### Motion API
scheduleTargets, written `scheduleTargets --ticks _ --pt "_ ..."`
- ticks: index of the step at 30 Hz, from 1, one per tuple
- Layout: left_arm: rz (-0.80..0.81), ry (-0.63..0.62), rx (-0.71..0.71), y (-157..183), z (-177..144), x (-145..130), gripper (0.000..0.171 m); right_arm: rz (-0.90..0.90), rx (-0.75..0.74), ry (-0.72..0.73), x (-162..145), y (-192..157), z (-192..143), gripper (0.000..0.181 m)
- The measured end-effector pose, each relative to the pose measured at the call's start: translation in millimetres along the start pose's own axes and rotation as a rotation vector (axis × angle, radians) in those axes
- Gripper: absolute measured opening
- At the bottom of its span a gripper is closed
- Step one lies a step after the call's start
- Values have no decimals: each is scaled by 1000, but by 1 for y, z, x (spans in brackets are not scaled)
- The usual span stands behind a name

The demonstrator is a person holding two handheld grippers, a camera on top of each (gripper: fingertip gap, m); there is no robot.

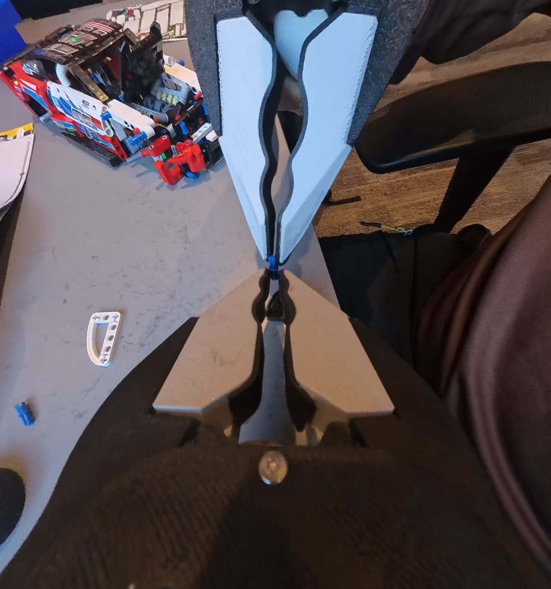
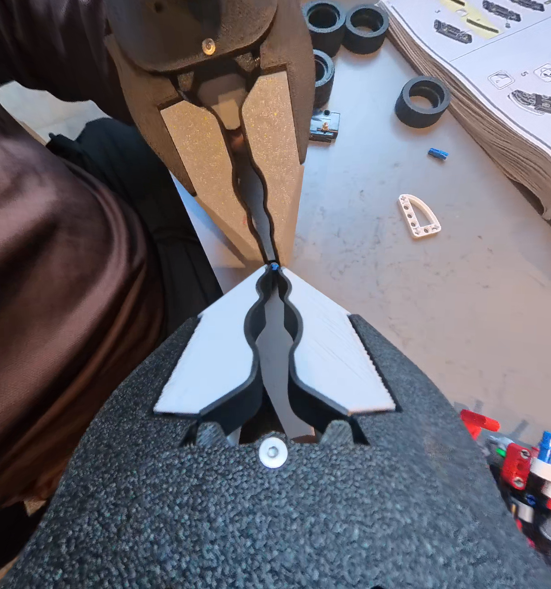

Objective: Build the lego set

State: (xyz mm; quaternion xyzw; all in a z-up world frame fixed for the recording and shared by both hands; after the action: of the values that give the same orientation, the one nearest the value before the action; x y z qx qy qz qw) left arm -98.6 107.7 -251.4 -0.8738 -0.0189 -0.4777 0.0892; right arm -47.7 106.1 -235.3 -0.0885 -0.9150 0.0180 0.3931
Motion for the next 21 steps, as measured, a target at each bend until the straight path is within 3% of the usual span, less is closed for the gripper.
scheduleTargets --ticks 11,21 --pt "48 7 61 -2 -2 3 2 137 48 104 2 3 -1 4" --pt "-33 -51 -1 -1 0 -4 2 54 -12 -12 -2 1 6 3"
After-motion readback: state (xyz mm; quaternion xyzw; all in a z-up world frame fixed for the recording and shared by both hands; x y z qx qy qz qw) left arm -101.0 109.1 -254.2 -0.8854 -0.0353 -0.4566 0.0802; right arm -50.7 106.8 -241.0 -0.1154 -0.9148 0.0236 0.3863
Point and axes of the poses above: each gripper's, where its closed fingertips meet, z out along the fingers, x out of its top, y = z × x across the jaws, the point moved 4 cm from there along -z, back along the fingers, and after that the axes turned 6 degrees about x, right-handed, at the moved point
